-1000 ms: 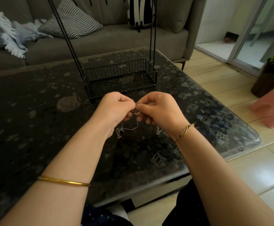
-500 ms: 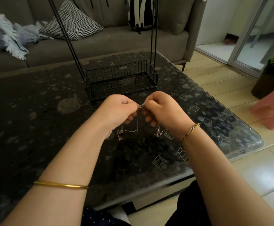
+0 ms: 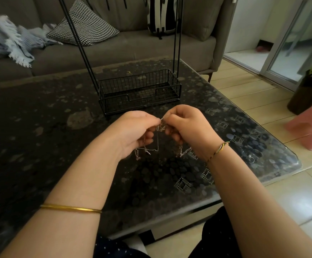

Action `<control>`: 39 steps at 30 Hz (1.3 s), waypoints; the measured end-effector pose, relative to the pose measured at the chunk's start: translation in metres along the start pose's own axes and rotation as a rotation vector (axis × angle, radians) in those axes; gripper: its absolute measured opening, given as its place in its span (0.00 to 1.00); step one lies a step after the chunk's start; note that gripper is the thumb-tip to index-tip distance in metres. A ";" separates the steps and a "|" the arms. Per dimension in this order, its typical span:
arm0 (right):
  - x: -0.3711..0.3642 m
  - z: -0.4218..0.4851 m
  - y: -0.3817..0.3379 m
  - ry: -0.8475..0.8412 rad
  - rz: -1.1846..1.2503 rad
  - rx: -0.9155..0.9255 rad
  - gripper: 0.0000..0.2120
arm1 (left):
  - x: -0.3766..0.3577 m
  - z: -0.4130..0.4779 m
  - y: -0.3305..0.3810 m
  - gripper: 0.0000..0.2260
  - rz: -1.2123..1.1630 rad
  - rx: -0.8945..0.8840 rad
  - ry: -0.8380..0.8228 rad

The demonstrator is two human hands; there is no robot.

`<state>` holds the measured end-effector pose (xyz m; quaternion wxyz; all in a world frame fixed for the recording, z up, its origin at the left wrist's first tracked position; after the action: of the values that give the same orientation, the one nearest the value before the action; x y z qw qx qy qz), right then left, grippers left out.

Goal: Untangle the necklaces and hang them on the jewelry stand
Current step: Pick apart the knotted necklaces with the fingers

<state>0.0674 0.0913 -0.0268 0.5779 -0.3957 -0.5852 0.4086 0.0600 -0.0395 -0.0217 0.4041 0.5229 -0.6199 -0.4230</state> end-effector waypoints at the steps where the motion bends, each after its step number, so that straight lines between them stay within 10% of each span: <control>1: 0.000 0.000 0.001 -0.016 0.029 -0.018 0.06 | 0.000 0.000 0.000 0.05 0.000 -0.010 0.005; 39: -0.004 0.001 0.000 -0.063 -0.126 -0.005 0.10 | 0.000 0.002 0.005 0.07 0.427 -0.242 0.051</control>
<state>0.0669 0.0875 -0.0286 0.5830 -0.3464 -0.6277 0.3823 0.0566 -0.0393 -0.0175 0.5596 0.3384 -0.6508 -0.3857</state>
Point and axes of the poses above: each hand's wrist, its own z-axis towards the middle knuckle, its own x-axis out of the back of the hand, y = z × x, the point moved 4 cm from there along z, towards the middle knuckle, and after that the axes turned 9 degrees about -z, right-handed, at the moved point
